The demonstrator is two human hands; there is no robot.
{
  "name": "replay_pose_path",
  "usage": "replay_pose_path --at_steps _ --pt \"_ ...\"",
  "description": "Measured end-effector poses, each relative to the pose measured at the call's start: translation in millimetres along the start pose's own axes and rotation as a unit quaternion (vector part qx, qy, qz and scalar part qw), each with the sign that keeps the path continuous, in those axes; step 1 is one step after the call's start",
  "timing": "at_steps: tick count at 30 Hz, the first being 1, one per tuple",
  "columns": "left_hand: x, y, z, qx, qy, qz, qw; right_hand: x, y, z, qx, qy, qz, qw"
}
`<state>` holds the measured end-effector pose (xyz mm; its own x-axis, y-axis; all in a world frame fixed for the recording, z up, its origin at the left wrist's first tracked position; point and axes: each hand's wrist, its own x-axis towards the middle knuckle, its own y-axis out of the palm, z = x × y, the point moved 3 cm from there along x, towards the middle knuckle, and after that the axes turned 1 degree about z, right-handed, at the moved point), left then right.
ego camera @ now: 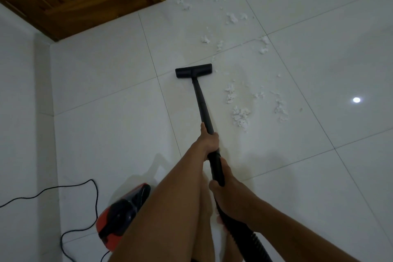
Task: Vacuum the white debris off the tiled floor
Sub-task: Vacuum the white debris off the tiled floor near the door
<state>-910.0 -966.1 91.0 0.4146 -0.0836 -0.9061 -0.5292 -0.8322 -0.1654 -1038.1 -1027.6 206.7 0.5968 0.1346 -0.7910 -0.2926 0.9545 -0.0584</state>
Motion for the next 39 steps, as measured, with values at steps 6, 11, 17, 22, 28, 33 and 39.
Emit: replay_pose_path --at_steps 6,11,17,22,28,33,39 --pt "15.4 -27.1 -23.3 0.004 0.004 0.004 1.0 24.7 1.3 28.8 0.026 0.037 0.019 0.999" --pt "23.9 -52.3 -48.7 0.007 0.005 0.009 1.0 43.5 -0.7 60.9 0.043 0.039 0.014 0.998" --pt "34.5 -77.9 -76.6 0.013 0.002 0.016 1.0 69.3 -4.5 91.3 0.036 0.038 0.0 0.999" --pt "45.2 -92.7 -89.4 0.016 0.004 0.019 1.0 84.7 -3.3 107.6 0.053 0.047 0.002 0.998" --pt "57.3 -107.3 -99.2 0.019 0.009 0.016 1.0 101.9 -0.3 118.8 0.062 0.058 0.006 0.996" --pt "67.0 -116.2 -109.7 0.018 0.016 0.018 1.0 113.6 -2.6 130.6 0.055 0.059 0.005 0.997" --pt "83.4 -130.9 -128.8 0.018 0.02 0.018 1.0 132.5 -11.2 150.9 0.043 0.056 0.005 0.998"
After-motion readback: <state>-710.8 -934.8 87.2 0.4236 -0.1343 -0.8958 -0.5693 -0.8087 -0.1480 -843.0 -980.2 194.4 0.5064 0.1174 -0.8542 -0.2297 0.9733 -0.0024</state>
